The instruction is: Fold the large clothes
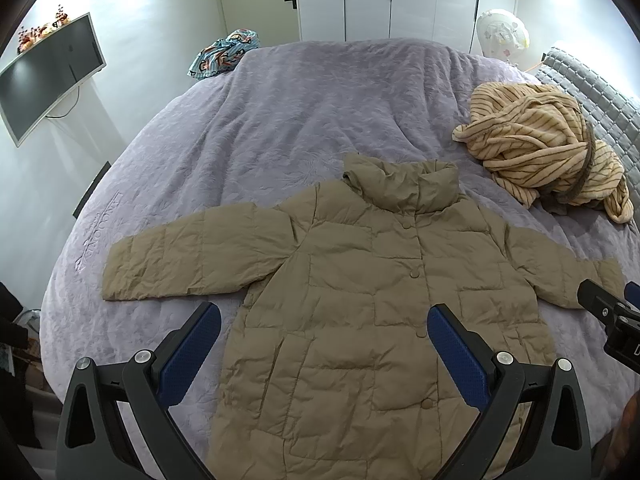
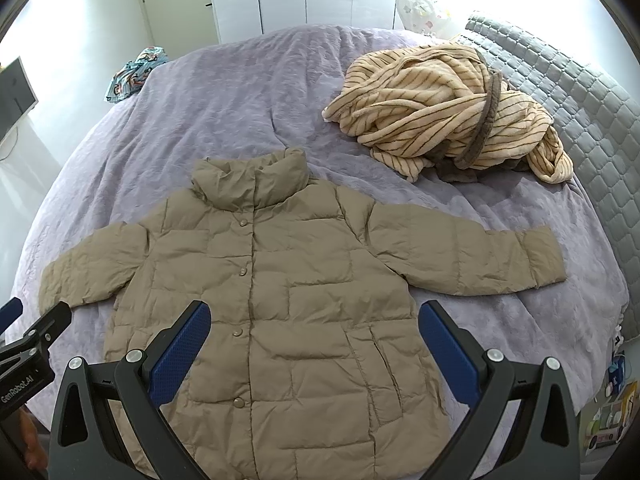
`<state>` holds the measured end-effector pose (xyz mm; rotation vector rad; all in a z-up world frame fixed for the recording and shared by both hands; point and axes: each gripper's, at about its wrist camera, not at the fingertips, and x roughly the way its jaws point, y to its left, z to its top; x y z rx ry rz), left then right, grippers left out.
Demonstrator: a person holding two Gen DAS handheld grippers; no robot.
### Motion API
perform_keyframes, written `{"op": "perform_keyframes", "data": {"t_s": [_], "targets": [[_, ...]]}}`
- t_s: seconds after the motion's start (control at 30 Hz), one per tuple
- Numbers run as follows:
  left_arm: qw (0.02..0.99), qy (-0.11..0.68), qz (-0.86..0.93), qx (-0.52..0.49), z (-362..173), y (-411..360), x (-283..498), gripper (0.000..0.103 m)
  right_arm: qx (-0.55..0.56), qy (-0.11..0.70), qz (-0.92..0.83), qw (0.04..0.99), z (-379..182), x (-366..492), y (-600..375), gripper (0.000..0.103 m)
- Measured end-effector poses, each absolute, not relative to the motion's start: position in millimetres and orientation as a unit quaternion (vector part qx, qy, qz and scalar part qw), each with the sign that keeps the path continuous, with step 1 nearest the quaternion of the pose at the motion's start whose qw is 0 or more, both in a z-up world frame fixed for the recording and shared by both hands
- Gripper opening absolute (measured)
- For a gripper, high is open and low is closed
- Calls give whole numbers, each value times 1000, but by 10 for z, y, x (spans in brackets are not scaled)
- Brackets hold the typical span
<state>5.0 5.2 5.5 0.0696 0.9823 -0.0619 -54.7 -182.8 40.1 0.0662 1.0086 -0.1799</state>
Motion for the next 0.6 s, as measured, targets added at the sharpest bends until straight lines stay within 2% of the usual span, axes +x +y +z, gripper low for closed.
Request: {"op": "perform_keyframes", "data": {"t_s": [0.6], "targets": [[881, 471, -30, 33, 60, 48, 54, 103, 32, 476, -82, 875, 472, -510, -1692, 103]]}}
